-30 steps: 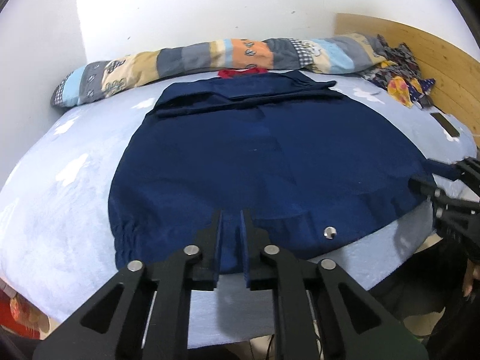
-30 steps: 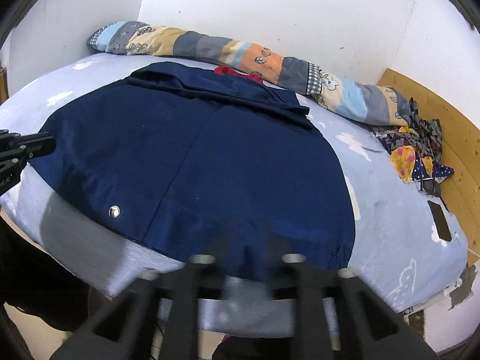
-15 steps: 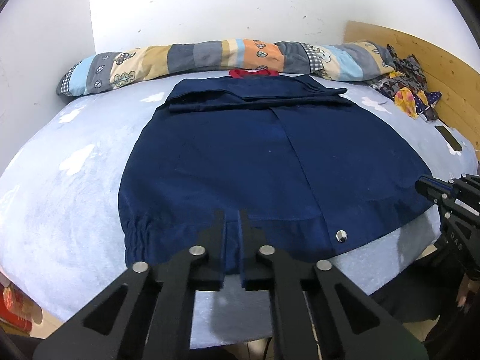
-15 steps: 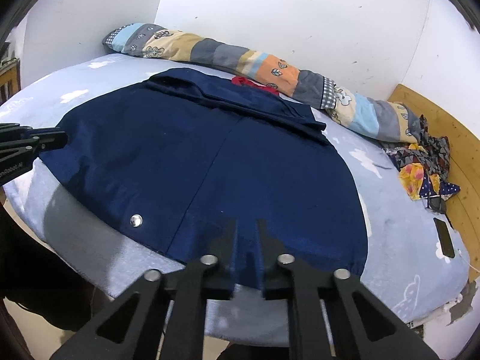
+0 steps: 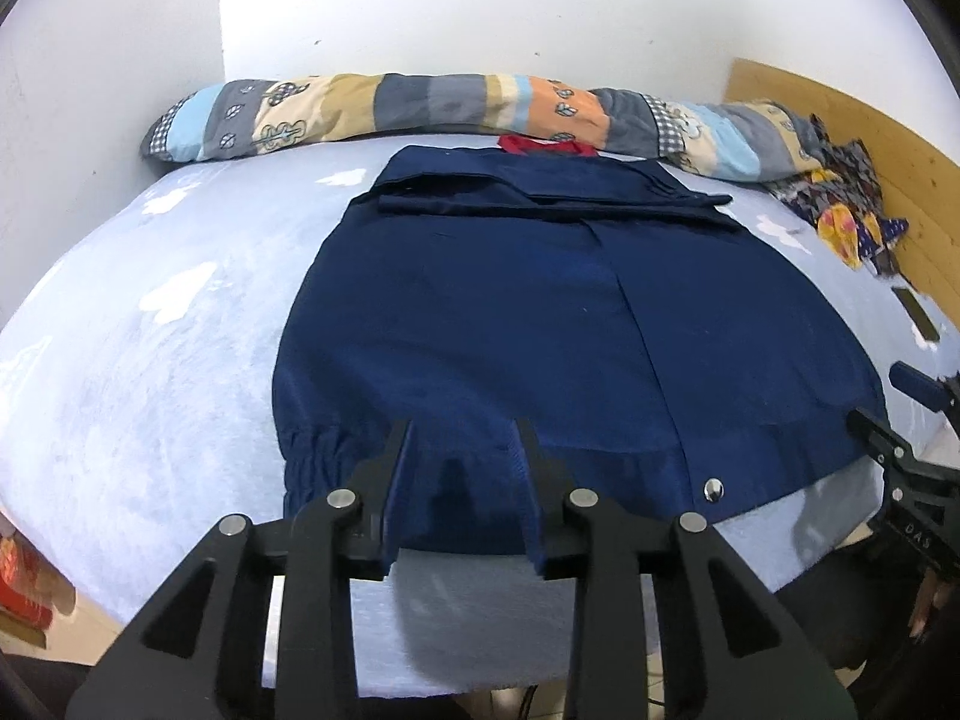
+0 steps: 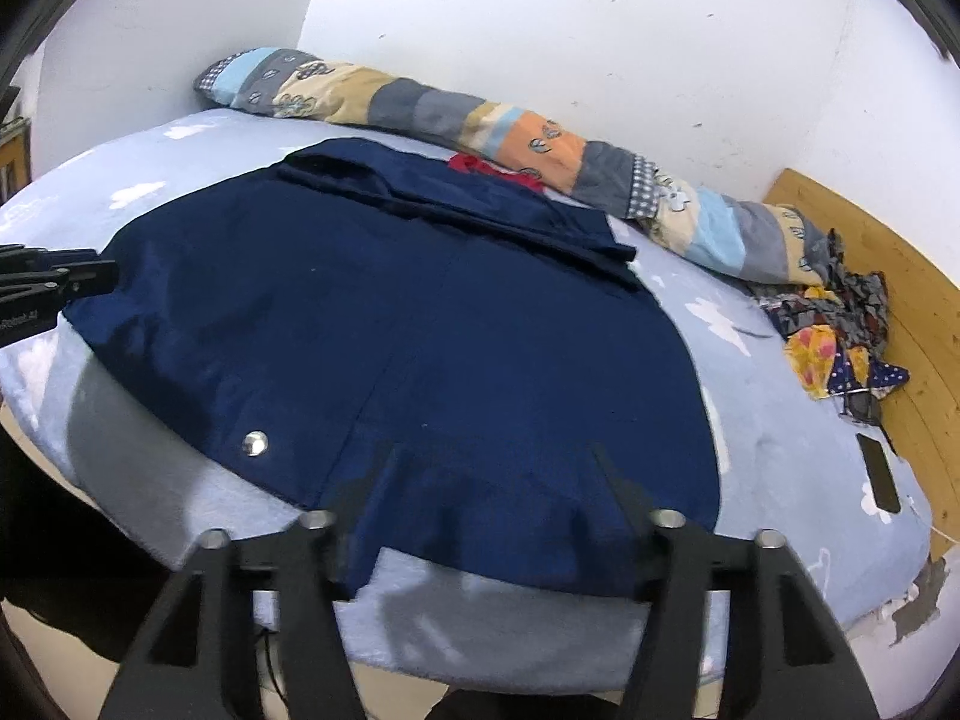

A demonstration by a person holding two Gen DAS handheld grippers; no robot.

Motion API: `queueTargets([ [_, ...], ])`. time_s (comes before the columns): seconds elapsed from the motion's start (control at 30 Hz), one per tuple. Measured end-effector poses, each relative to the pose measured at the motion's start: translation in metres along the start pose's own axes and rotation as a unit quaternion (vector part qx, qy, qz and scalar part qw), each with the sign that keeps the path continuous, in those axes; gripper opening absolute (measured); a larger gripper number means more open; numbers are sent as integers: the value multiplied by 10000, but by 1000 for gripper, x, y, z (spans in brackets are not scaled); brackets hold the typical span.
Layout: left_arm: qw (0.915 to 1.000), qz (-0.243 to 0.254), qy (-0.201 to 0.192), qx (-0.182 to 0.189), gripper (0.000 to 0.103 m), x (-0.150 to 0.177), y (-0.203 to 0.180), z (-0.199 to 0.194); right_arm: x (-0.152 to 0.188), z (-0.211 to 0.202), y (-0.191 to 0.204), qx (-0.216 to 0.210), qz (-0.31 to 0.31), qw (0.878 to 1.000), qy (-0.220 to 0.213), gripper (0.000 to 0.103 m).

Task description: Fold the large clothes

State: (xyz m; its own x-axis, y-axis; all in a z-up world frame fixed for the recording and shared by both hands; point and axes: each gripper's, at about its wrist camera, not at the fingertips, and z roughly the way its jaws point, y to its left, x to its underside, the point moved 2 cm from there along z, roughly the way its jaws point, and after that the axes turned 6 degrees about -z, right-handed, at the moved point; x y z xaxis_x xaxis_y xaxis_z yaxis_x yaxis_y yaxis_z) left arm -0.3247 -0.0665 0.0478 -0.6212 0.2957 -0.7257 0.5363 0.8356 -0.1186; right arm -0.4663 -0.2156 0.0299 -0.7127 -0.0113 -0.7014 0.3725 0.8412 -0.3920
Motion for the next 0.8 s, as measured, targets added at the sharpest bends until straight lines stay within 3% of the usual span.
queueTargets([
  [0.13,10000,-28,1,-12,29,0,1,1,0,0,1,53,-73,10000,14,61],
  [0.23,10000,13,-18,-13,29,0,-1,1,2,-2,0,-86,-6,9999,-69,12],
  [0.33,10000,15,-25,-19,29,0,0,0,1,-3,-1,-139,27,9998,-153,4],
  [0.43,10000,-27,37,-32,37,-1,3,1,0,-5,-1,-97,0,9998,-189,4],
  [0.5,9999,-62,113,-43,74,-4,8,0,-1,-2,-5,-103,39,9999,-83,20],
  [0.53,9999,-117,82,-38,76,-7,13,-2,-1,-1,-9,-153,112,9998,-25,41],
  [0.57,9998,-165,37,-54,75,-10,18,-5,0,0,-15,-201,271,9994,1,53],
  [0.7,9987,-499,88,-17,76,-21,45,-7,5,4,-49,-106,784,9968,86,53],
  [0.8,9966,-753,343,69,77,-24,62,-1,8,8,-65,38,957,9952,184,54],
])
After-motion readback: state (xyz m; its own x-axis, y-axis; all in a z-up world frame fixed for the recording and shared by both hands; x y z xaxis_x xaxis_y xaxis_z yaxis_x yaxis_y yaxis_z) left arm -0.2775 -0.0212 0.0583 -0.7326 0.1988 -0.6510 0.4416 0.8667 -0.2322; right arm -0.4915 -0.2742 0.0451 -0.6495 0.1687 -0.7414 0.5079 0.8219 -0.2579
